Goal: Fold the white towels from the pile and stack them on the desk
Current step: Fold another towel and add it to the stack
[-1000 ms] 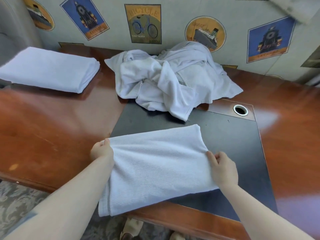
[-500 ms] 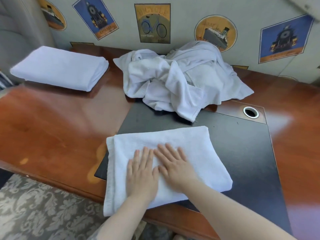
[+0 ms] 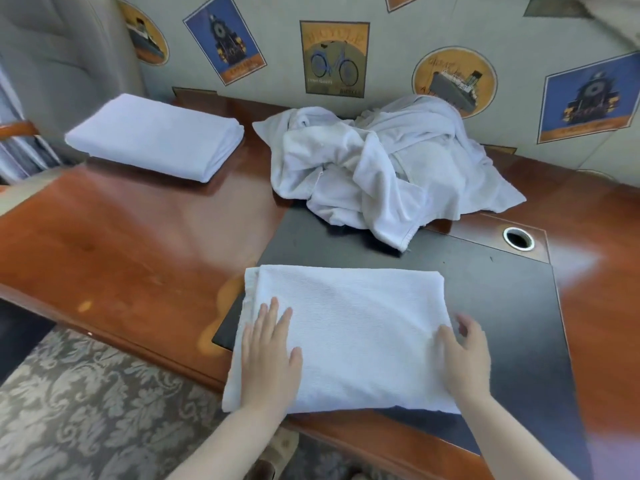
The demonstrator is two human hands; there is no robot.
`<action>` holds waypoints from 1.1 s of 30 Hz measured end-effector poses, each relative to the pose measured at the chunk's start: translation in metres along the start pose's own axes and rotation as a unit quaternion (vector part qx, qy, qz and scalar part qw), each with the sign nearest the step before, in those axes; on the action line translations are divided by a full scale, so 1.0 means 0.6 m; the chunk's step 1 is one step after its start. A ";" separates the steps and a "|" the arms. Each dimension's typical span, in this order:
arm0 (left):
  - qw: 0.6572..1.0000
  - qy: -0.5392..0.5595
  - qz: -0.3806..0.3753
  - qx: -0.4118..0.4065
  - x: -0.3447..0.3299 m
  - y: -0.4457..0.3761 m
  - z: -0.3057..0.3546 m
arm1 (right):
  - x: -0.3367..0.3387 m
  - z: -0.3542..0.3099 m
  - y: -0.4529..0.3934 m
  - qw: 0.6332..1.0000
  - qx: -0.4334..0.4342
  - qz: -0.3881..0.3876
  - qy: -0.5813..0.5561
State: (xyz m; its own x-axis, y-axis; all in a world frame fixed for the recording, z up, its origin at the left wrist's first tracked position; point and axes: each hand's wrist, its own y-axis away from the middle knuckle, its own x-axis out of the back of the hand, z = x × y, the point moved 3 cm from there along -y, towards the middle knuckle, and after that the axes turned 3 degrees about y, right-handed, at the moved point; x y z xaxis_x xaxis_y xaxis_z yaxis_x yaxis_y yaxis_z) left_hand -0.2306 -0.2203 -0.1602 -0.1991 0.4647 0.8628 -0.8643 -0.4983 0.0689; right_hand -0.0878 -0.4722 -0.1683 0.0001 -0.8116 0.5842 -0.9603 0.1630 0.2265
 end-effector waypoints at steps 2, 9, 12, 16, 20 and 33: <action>0.981 0.192 0.034 0.005 0.005 0.062 0.036 | 0.025 0.034 0.043 0.987 -0.124 0.064 -0.085; 0.589 0.632 -0.109 0.492 -0.070 0.144 0.045 | 0.002 0.053 0.147 0.824 -0.396 -0.070 -0.398; 0.525 0.669 -0.101 0.516 -0.069 0.133 0.051 | -0.034 0.018 0.150 0.810 -0.394 -0.097 -0.424; 0.443 0.716 -0.052 0.537 -0.071 0.101 0.093 | -0.066 0.001 0.154 0.823 -0.381 -0.070 -0.416; 0.440 0.704 0.046 0.555 -0.076 0.083 0.110 | -0.059 0.002 0.162 0.814 -0.378 -0.037 -0.438; 0.437 0.833 -0.001 0.339 0.025 0.076 0.000 | -0.088 -0.101 0.227 0.792 -0.233 -0.206 -0.525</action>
State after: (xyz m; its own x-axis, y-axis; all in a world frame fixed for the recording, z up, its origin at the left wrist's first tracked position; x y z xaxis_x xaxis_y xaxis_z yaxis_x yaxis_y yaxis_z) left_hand -0.2726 -0.2361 -0.1439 -0.7469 0.0720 -0.6610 -0.6422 -0.3357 0.6891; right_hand -0.2016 -0.3732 -0.1206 -0.1794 -0.8292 -0.5293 -0.7317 -0.2472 0.6352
